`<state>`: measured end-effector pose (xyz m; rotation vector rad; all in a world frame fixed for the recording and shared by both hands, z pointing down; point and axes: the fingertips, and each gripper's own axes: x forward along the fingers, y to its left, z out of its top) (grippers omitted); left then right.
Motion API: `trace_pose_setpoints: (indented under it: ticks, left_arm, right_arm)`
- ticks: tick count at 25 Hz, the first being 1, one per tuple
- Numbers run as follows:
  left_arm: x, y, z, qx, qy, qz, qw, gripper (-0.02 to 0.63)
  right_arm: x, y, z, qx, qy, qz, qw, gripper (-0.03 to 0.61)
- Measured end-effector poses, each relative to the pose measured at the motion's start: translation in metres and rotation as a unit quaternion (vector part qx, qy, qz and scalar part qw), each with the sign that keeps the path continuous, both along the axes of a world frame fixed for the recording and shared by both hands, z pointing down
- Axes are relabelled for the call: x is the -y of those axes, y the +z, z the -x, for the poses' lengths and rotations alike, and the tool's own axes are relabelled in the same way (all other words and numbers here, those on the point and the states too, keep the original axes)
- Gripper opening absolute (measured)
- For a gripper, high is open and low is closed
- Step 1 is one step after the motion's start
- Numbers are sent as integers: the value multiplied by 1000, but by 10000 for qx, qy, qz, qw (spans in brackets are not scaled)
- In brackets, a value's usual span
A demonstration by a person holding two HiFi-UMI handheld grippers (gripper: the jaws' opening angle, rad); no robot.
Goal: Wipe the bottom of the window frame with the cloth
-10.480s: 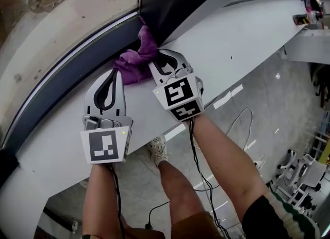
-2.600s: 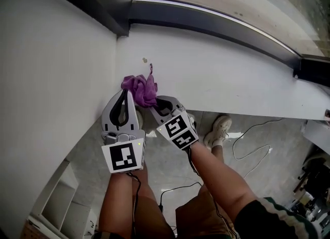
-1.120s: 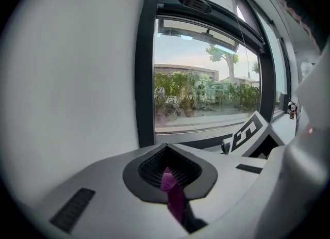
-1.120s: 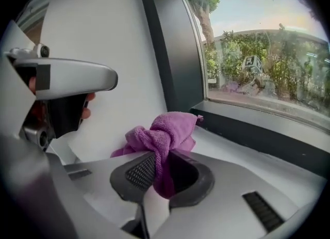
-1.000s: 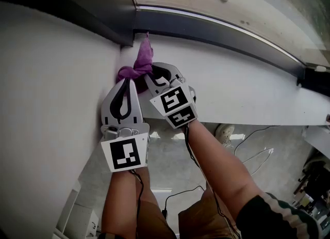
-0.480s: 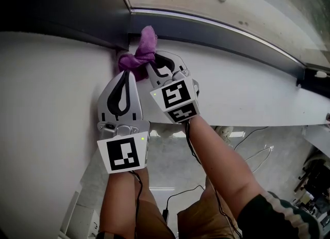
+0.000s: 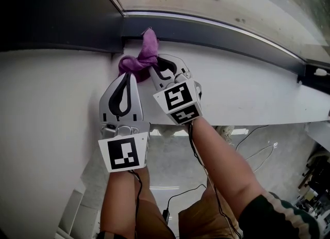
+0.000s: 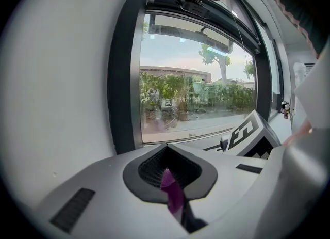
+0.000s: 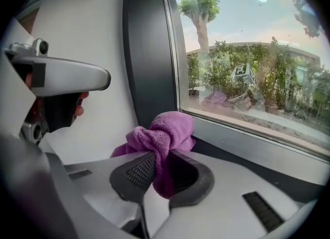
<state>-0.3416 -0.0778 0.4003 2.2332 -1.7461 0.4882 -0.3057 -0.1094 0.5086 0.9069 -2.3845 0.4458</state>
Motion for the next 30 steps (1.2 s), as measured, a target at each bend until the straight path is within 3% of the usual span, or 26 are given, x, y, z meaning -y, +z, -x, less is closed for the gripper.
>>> trace_pose_setpoints:
  ticks: [30]
  left_arm:
    - [14, 19, -156, 62, 952, 138, 9953, 6]
  right_arm:
    - [-10, 15, -173, -121, 801, 240, 9964, 67]
